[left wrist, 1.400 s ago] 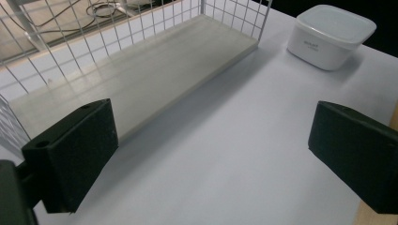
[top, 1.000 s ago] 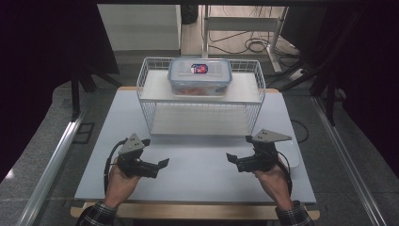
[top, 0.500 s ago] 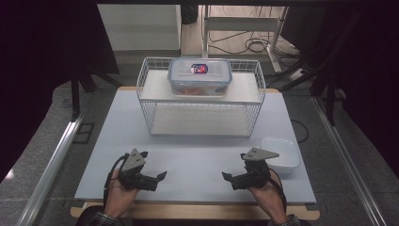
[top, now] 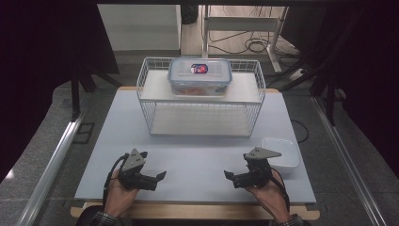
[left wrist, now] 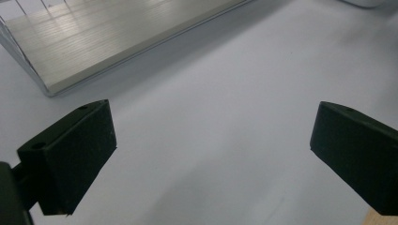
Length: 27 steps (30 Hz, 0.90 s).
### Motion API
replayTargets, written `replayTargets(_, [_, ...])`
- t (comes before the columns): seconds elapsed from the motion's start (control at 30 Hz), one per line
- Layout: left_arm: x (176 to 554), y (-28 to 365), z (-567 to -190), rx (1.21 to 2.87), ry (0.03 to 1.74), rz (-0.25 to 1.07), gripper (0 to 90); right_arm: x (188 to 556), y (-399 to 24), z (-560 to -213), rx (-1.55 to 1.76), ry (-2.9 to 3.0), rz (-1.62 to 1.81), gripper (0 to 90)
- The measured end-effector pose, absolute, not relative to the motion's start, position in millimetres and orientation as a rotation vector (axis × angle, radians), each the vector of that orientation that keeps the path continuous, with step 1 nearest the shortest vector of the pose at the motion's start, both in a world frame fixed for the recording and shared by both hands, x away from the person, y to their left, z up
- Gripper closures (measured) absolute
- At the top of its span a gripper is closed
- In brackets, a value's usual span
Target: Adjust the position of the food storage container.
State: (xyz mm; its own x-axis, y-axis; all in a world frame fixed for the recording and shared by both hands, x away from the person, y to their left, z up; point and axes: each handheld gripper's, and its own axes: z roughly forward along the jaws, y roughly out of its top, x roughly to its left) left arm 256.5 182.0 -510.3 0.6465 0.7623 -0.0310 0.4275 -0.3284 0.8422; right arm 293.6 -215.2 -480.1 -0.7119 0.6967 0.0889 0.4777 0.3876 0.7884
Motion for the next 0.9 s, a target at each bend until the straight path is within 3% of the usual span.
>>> replayTargets(0.17, [257,185,-510,1.967,0.947,0.497,0.5,294,-217,-480,1.041,2.385,1.186,1.3])
replayTargets(0.4, [258,189,-510,1.953,0.979,0.524,0.6,297,-232,-473,1.078,2.32,1.199,13.5])
replayTargets(0.57, [258,188,-511,1.964,0.986,0.527,0.6,299,-246,-467,1.097,2.27,1.185,26.5])
replayTargets(0.6, [258,187,-511,1.967,0.988,0.526,0.6,300,-253,-465,1.113,2.249,1.17,32.7])
replayTargets(0.63, [258,187,-511,1.968,0.99,0.527,0.6,300,-253,-465,1.113,2.249,1.17,32.7])
replayTargets(0.67, [258,187,-511,1.967,0.991,0.528,0.6,302,-260,-463,1.135,2.231,1.148,39.2])
replayTargets(0.77, [258,187,-511,1.966,0.992,0.53,0.7,304,-268,-461,1.159,2.203,1.125,44.9])
replayTargets(0.8, [259,188,-511,1.966,0.994,0.529,0.7,306,-278,-459,1.185,2.177,1.118,52.8])
replayTargets(0.83, [259,188,-511,1.965,0.996,0.527,0.7,306,-278,-459,1.185,2.177,1.118,52.8])
replayTargets(0.87, [259,188,-511,1.964,0.997,0.524,0.8,307,-287,-457,1.208,2.162,1.1,60.8])
replayTargets(0.9, [259,188,-511,1.963,0.997,0.524,0.8,307,-287,-457,1.208,2.162,1.1,60.8])
